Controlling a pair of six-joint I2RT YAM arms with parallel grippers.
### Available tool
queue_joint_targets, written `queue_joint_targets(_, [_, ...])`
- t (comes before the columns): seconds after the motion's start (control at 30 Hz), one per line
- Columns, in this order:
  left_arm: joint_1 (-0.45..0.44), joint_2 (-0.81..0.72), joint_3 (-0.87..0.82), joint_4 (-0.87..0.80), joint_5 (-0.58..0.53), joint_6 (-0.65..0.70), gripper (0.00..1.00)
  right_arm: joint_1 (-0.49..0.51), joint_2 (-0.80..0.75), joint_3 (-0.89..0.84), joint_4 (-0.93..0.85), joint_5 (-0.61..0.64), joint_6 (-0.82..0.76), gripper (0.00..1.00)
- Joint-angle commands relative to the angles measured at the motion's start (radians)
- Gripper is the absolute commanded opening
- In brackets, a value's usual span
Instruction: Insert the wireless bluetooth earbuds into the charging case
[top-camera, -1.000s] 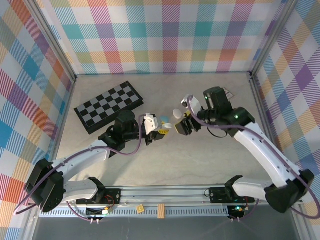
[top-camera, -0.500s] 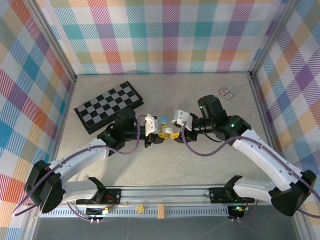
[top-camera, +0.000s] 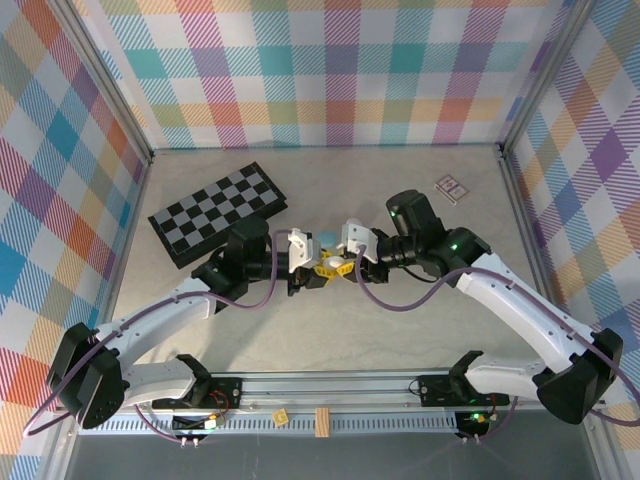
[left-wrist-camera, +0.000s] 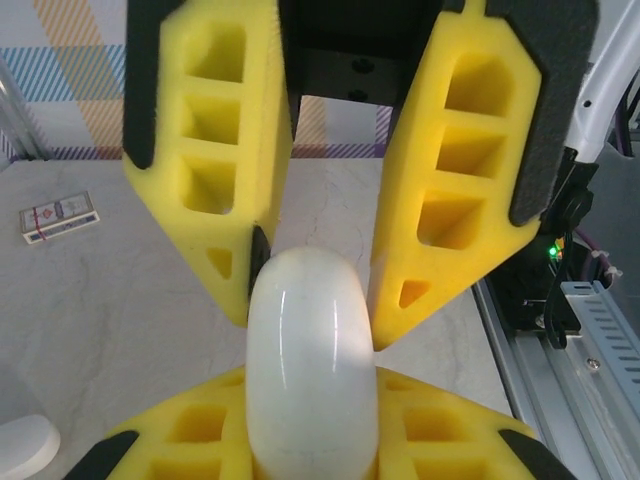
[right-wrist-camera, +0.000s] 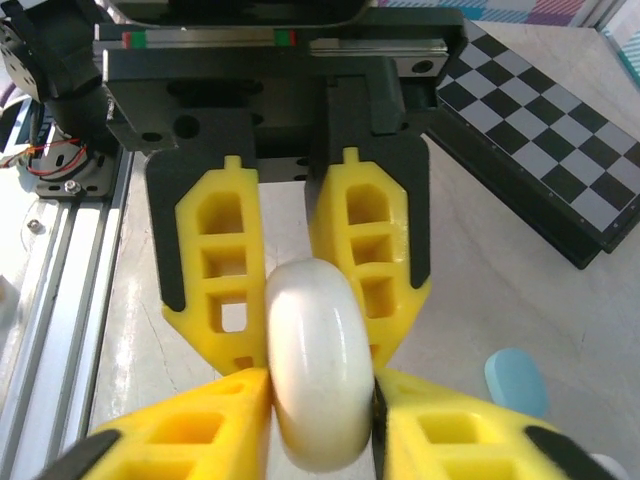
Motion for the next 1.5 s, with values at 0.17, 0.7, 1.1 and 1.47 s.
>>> queue_joint_targets(0.17, [0.002,-0.030,0.015,0.053,0.025,-0.009,0.15,0.004,0.003,0.003,0.012,0.002,-0.006,0.19])
queue_joint_targets(0.7, [0.003,-0.116,-0.154,0.225,-0.223,-0.118,0.90,-0.167,-0.062,-0.216,0.335,0.068,0.441,0.20])
queue_joint_targets(1.1, [0.002,-0.092,-0.254,0.294,-0.440,-0.134,1.00,-0.342,0.126,-0.371,0.590,0.148,1.053,0.20])
queue_joint_targets(1.47, [0.002,-0.039,-0.252,0.351,-0.412,-0.157,1.00,-0.414,0.447,-0.270,0.566,0.064,1.146,0.21])
